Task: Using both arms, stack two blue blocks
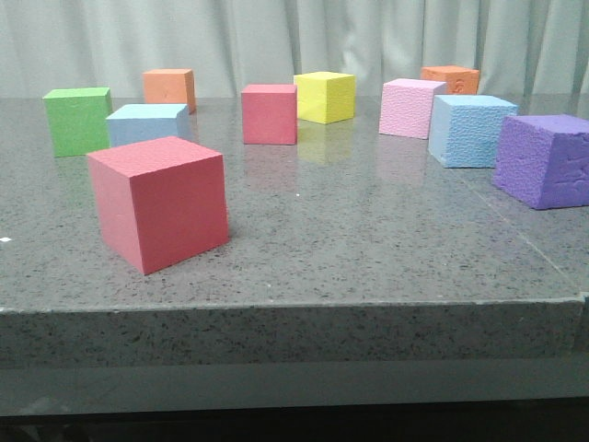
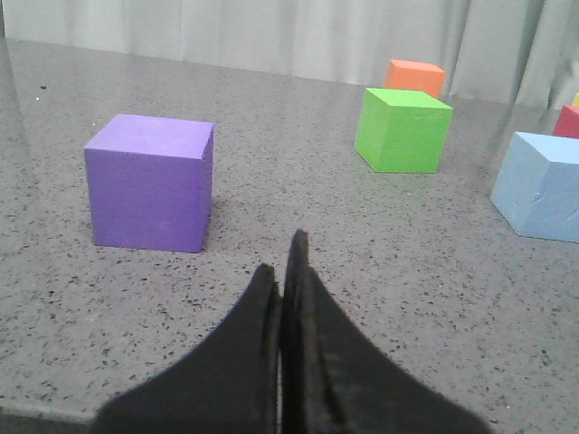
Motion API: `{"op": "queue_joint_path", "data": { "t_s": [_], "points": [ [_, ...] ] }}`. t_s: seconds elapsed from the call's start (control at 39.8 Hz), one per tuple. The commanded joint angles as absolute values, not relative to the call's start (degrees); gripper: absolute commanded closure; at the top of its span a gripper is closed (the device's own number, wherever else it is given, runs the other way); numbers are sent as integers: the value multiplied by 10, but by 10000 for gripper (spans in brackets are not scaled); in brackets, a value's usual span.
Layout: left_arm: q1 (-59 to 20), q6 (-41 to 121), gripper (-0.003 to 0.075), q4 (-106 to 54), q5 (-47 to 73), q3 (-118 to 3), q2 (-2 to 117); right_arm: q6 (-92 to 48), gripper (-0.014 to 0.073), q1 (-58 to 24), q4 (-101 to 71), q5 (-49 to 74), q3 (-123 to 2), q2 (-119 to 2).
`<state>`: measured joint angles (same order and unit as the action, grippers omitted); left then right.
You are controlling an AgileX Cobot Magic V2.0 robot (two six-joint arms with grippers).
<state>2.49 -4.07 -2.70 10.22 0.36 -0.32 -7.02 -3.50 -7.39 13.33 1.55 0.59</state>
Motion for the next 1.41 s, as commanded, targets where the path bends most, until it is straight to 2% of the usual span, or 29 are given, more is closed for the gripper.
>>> {"op": "queue_joint_path", "data": {
  "t_s": [0.0,1.03,1.38],
  "points": [
    [25,-40,741,-28,54,5,-13,-78,660,-33,-73,90,12,16],
    [25,-40,741,-28,54,5,-13,-78,660,-33,-73,90,12,16],
    [25,-40,741,-32,6,5,-13,-78,660,-33,-73,90,12,16]
  ]
}}
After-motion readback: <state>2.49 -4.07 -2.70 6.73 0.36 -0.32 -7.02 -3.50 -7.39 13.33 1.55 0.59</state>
